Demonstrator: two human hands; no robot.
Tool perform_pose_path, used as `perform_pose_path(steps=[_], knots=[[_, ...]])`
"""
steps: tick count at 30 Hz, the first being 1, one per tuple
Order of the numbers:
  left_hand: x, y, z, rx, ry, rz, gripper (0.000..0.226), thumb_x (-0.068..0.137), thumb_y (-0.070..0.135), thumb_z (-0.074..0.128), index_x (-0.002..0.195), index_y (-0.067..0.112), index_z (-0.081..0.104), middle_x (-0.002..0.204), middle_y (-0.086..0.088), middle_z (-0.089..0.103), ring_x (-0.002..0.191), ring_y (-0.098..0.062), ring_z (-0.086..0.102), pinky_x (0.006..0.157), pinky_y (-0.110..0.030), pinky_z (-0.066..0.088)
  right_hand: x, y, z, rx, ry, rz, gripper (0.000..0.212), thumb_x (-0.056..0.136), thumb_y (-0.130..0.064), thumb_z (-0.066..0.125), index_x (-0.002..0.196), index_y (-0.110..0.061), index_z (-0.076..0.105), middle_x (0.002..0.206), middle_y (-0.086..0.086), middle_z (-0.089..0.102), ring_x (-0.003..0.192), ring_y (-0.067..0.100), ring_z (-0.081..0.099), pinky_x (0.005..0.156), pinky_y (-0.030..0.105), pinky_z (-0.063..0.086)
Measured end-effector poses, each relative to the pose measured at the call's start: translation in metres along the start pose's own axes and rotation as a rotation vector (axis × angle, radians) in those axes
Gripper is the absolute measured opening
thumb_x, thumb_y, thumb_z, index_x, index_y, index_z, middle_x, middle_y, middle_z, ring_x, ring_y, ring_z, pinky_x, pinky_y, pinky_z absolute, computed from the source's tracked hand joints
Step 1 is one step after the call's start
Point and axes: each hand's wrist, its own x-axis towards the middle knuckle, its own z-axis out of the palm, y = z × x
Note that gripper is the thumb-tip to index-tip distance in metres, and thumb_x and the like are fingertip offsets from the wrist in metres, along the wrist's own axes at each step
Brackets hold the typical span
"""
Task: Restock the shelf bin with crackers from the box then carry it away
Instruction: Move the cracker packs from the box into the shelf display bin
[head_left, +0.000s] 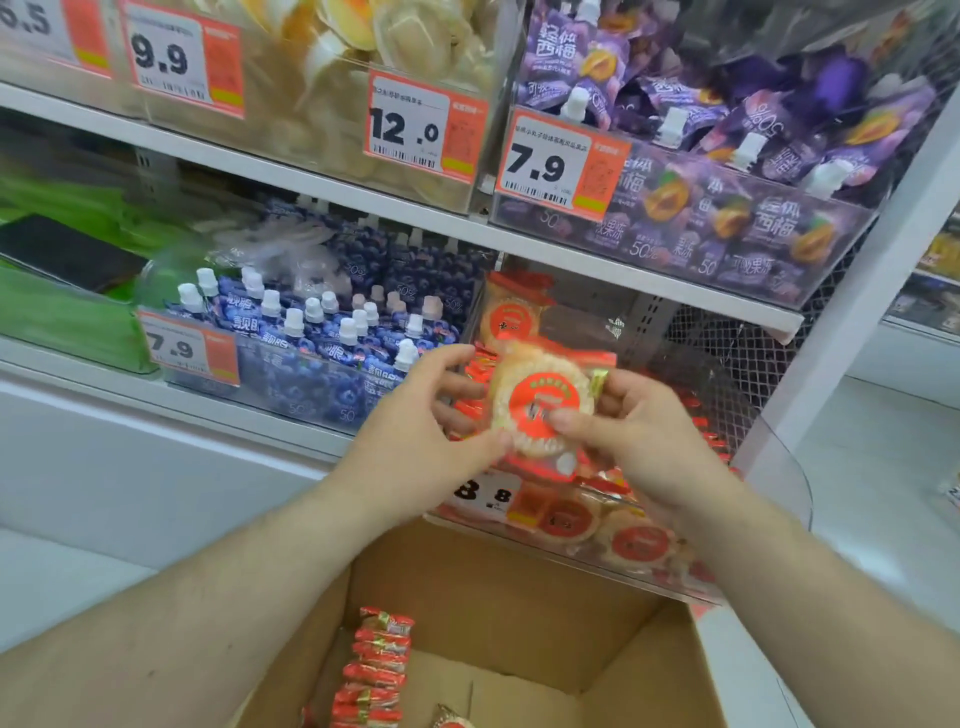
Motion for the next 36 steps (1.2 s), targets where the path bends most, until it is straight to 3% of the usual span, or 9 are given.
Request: perform_pose_path(steps=[2,6,10,14,23,26,31,33,36], knots=[[0.006,-0.005,0.001,0.136,0.149,0.046,0.059,0.082,0.026,0.073,0.132,0.033,0.042,0.114,0.020,0.055,0.092,-0.004,0.058,0.082,-0.026,0.050,0.034,-0.002,-0.006,-0.069,0.099,-0.029,0.029,0.079,-0.001,0.074,0.106,-0.002,0.065,0.090,0.014,0.072,0.056,0.007,0.066,0.047,0.014,0.044],[0.019,-0.017,0.008,0.204,0.183,-0.006,0.059,0.088,0.024,0.066,0.140,0.027,0.040,0.129,0.014,0.049,0.111,-0.005,0.050,0.095,-0.029,0.044,0.096,0.009,-0.004,-0.187,0.206,-0.040,0.036,0.078,-0.008,0.078,0.110,-0.004,0.062,0.095,0.015,0.072,0.071,0.025,0.071,0.072,0.040,0.059],[0.023,-0.022,0.014,0.139,0.146,-0.090,0.055,0.092,0.012,0.059,0.141,0.028,0.041,0.130,0.014,0.056,0.103,-0.003,0.057,0.092,-0.026,0.047,0.130,0.016,0.011,-0.337,0.235,-0.032,0.044,0.078,-0.013,0.080,0.112,-0.010,0.051,0.094,0.002,0.067,0.060,0.019,0.069,0.055,0.025,0.053],[0.023,-0.024,0.016,0.151,0.158,-0.087,0.052,0.091,0.008,0.057,0.137,0.030,0.046,0.126,0.017,0.060,0.103,-0.002,0.060,0.092,-0.026,0.049,0.144,0.029,0.021,-0.544,0.325,-0.014,0.033,0.079,-0.026,0.079,0.103,-0.012,0.061,0.079,0.000,0.071,0.054,0.010,0.070,0.050,0.023,0.051],[0.023,-0.023,0.017,0.148,0.165,-0.069,0.052,0.090,0.007,0.057,0.134,0.033,0.049,0.123,0.018,0.063,0.103,-0.001,0.062,0.093,-0.033,0.052,0.150,0.031,0.045,-0.802,0.309,0.157,0.028,0.090,-0.039,0.060,0.094,-0.013,0.051,0.078,0.001,0.055,0.094,0.031,0.060,0.095,0.047,0.047],[0.022,-0.023,0.015,0.125,0.146,-0.078,0.051,0.090,0.011,0.059,0.135,0.033,0.049,0.122,0.018,0.062,0.102,-0.001,0.062,0.092,-0.034,0.053,0.148,0.033,0.040,-0.683,0.263,0.160,0.031,0.087,-0.039,0.063,0.102,-0.013,0.055,0.096,0.003,0.063,0.098,0.030,0.062,0.094,0.051,0.048],[0.018,-0.020,0.011,0.077,0.140,-0.073,0.053,0.090,0.015,0.063,0.137,0.031,0.045,0.125,0.020,0.056,0.108,-0.002,0.056,0.097,-0.033,0.049,0.137,0.036,0.028,-0.546,0.233,0.153,0.046,0.085,-0.037,0.070,0.121,-0.013,0.053,0.118,0.003,0.063,0.101,0.022,0.062,0.084,0.038,0.053],[0.016,-0.018,0.011,0.108,0.178,0.005,0.043,0.088,0.018,0.065,0.124,0.036,0.048,0.111,0.030,0.050,0.104,0.002,0.053,0.093,-0.029,0.049,0.130,0.034,0.024,-0.548,0.251,0.153,0.076,0.085,-0.040,0.070,0.145,-0.008,0.036,0.135,0.006,0.054,0.114,0.024,0.057,0.086,0.034,0.048],[0.012,-0.015,0.010,0.238,0.241,0.177,0.033,0.082,0.016,0.065,0.093,0.039,0.043,0.093,0.022,0.046,0.082,-0.002,0.051,0.073,-0.025,0.047,0.114,0.030,0.021,-0.596,0.285,0.123,0.085,0.084,-0.046,0.068,0.150,-0.011,0.027,0.142,0.005,0.050,0.121,0.024,0.054,0.095,0.037,0.046]])
